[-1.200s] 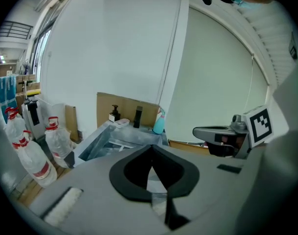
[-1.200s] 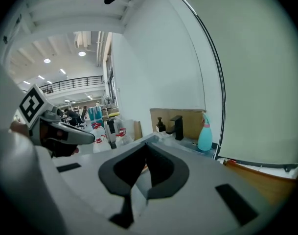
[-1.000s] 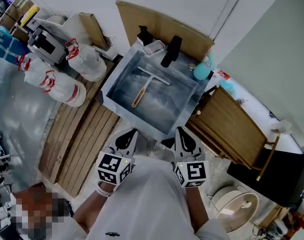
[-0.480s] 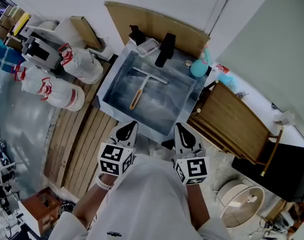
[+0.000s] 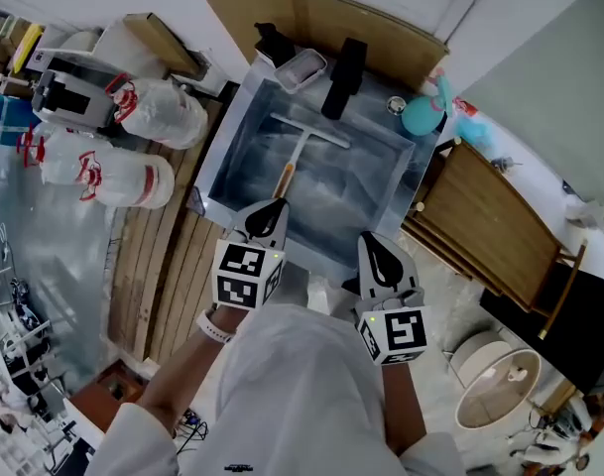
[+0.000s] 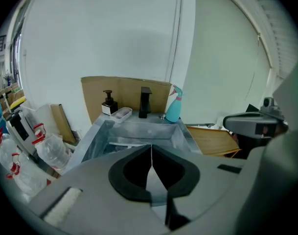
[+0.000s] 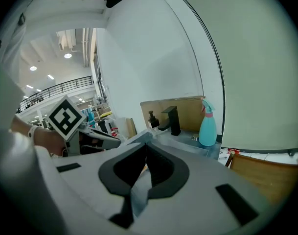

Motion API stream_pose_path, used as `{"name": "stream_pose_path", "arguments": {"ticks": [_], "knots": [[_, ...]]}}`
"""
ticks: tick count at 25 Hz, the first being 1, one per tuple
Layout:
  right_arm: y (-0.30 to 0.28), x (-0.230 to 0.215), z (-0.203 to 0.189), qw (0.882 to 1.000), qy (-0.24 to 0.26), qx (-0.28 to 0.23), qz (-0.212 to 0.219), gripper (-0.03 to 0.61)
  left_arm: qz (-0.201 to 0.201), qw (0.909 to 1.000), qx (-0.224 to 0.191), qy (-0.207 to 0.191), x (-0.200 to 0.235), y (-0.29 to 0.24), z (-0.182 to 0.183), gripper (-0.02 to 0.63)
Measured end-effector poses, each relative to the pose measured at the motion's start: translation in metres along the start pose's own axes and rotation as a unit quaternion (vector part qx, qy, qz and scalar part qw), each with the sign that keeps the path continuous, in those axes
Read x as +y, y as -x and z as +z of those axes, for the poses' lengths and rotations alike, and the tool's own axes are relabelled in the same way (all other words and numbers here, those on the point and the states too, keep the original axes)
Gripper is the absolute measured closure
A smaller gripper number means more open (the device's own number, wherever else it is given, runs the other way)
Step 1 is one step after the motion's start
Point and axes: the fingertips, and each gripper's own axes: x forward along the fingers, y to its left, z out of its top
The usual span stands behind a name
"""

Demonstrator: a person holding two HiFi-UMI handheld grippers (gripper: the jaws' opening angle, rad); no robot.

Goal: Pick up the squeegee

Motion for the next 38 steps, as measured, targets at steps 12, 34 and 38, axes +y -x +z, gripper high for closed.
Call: {"name": "stream_pose_path", "arguments": {"ticks": [12,34,38], "knots": [[-0.068,-0.006,-0.019,0.999,-0.013,0.031,-0.02,0.572,-0.033,0.9982,0.05,-0.012,0.052,-0.122,-0.017,0.482],[-0.1,-0.018,-0.07,0.995,-0.061,0.06,-0.048,0.572,-0.004,0.9834,0.181,-0.008,0.102,-0.262,-0.09,0.488],[-0.097,-0.024,-0.076,0.995,-0.066,0.063,-0.049,0.572,0.003,0.9819,0.189,-0.007,0.106,-0.268,-0.098,0.534]]}}
